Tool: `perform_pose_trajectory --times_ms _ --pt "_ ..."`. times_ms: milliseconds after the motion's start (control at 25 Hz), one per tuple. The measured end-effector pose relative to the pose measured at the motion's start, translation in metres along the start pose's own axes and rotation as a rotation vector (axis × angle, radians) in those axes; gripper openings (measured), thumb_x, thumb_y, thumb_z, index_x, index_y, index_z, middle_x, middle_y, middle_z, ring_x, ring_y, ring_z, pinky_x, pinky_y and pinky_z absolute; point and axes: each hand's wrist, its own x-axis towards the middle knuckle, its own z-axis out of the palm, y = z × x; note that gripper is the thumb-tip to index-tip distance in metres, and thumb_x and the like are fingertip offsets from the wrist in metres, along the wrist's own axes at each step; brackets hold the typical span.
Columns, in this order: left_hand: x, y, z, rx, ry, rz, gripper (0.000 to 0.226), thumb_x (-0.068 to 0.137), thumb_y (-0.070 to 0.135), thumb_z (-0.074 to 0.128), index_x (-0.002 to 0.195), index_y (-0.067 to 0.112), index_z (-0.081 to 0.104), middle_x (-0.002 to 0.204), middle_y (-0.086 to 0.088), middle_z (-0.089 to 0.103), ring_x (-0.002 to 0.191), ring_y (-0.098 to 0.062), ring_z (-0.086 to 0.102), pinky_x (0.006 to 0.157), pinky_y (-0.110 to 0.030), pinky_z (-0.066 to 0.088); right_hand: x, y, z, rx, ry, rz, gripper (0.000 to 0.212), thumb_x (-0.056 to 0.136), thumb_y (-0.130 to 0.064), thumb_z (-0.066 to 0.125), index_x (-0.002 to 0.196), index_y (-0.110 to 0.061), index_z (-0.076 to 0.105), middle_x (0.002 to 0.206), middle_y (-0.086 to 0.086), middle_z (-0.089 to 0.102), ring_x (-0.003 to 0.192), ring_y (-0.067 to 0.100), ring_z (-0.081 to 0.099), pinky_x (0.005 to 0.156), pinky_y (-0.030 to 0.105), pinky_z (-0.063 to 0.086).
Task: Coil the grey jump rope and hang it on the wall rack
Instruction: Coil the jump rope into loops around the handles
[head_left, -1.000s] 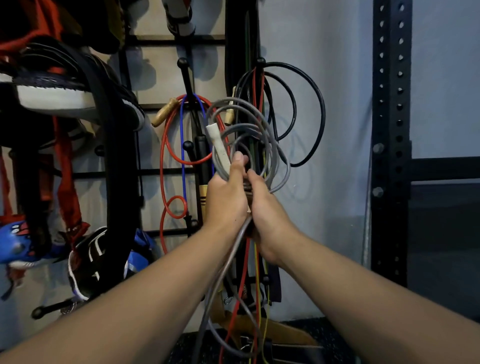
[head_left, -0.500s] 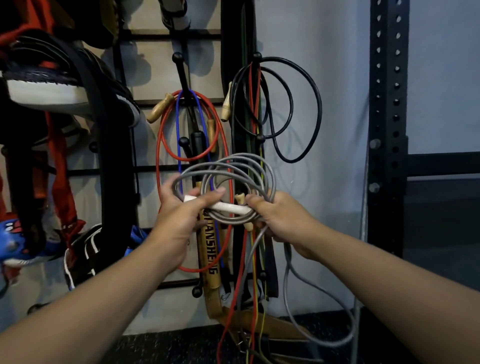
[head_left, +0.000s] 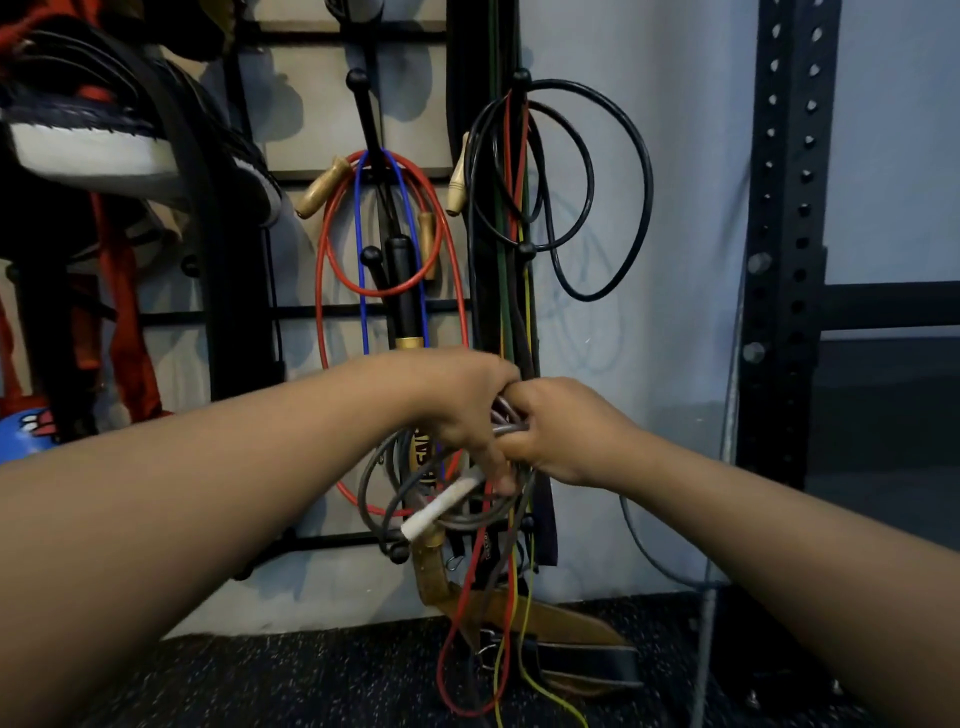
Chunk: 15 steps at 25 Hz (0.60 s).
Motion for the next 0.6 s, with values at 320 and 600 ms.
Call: perform_pose_trajectory --times_ms 320,600 --pt "-0.007 -0.026 0.011 -0.163 0.024 -0.028 0.025 0.077 0.034 0.084 0.092 0.017 0.074 0.069 0.002 0.064 0.059 -0.013 0.055 0.056 -0.026 0.044 -0.003 0.008 -0.007 0.155 0.053 -0.124 0.025 0.084 -0.039 0.078 0.087 -0.015 0.073 0.071 -0.007 0.061 0.064 0.006 0.052 0.055 0.021 0.036" --pt "-0.009 -0.037 0.013 -0.009 -0.118 0.060 0.032 0.078 0.050 0.080 0.091 0.022 0.072 0.081 0.002 0.070 0.073 -0.014 0.059 0.065 -0.029 0.044 -0.007 0.026 -0.024 0.148 -0.238 -0.081 0.037 0.085 -0.029 0.080 0.113 -0.023 0.056 0.084 -0.002 0.070 0.064 0.007 0.060 0.061 0.024 0.049"
